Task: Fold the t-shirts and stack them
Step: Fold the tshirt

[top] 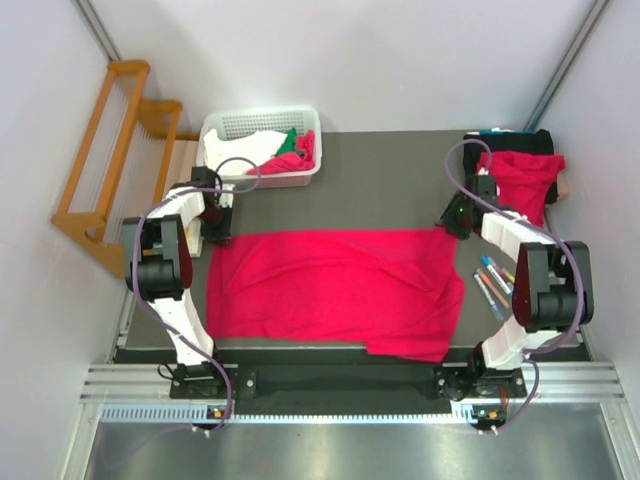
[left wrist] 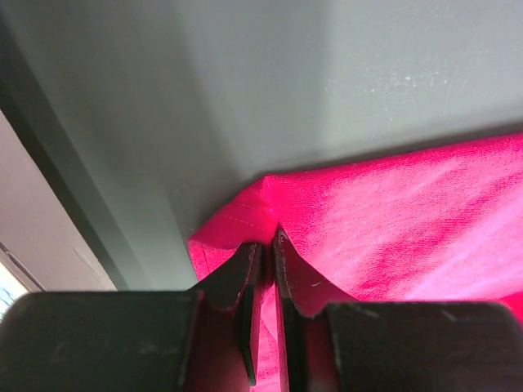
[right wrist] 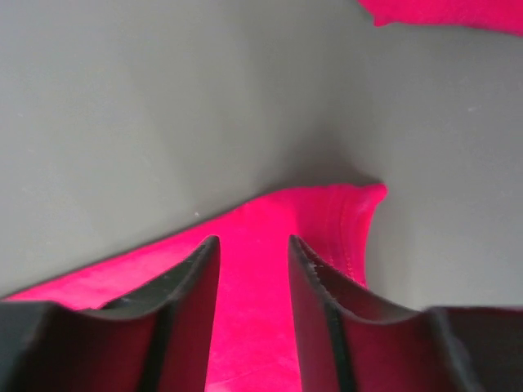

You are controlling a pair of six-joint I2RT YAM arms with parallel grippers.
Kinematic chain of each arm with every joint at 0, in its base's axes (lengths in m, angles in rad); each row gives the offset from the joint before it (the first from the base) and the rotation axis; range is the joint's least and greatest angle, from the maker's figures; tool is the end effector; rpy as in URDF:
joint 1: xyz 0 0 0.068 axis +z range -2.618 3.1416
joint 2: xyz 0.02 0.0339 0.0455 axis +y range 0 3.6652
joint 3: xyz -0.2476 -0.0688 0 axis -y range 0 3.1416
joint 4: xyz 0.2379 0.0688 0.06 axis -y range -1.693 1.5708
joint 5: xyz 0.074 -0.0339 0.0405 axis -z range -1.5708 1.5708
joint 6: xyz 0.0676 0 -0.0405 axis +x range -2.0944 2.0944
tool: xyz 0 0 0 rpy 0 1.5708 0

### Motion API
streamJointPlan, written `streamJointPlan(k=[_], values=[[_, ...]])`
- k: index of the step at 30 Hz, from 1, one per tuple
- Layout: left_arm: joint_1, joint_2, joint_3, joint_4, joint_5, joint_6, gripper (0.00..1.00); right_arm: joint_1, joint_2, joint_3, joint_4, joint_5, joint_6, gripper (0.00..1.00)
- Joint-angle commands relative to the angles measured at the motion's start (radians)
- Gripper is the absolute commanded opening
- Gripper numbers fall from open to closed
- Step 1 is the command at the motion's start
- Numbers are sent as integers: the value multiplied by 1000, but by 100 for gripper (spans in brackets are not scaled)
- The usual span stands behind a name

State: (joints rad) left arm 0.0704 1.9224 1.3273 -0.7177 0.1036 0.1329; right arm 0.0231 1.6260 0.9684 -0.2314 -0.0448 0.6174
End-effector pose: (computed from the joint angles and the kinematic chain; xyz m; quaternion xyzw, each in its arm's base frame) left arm 0.3715 0.0192 0.1257 0.0376 0.9897 -0.0380 0.1330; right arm 0.3477 0.0111 0.1529 0.2687 0.9031 0.1253 0.3106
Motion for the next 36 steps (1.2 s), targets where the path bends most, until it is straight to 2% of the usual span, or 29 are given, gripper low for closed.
streamJointPlan(k=[1, 3, 22, 25, 26, 28, 29, 30, 36], values=[[2, -46, 0, 3, -1, 10, 15, -5, 17, 4, 10, 68, -24, 42], [0, -51, 0, 3, -1, 14, 14, -8, 24, 12, 1, 83, -30, 45], [3, -62, -37, 21, 5, 34, 14, -72, -8, 32, -49, 157, -53, 48], [0, -63, -40, 21, 1, 39, 14, -74, 12, 24, -34, 129, -45, 39], [2, -66, -43, 21, -2, 40, 14, -72, 14, 18, -23, 120, -44, 28], [2, -65, -45, 26, -8, 42, 13, -74, 23, 18, -19, 114, -42, 15], [0, -65, -46, 27, -10, 45, 14, -74, 26, 19, -20, 112, -42, 5], [2, -63, -48, 32, -18, 47, 13, -72, 32, 23, -22, 112, -41, 1], [2, -42, -34, 44, -47, 48, 12, -77, 52, 29, -17, 103, -35, 0]])
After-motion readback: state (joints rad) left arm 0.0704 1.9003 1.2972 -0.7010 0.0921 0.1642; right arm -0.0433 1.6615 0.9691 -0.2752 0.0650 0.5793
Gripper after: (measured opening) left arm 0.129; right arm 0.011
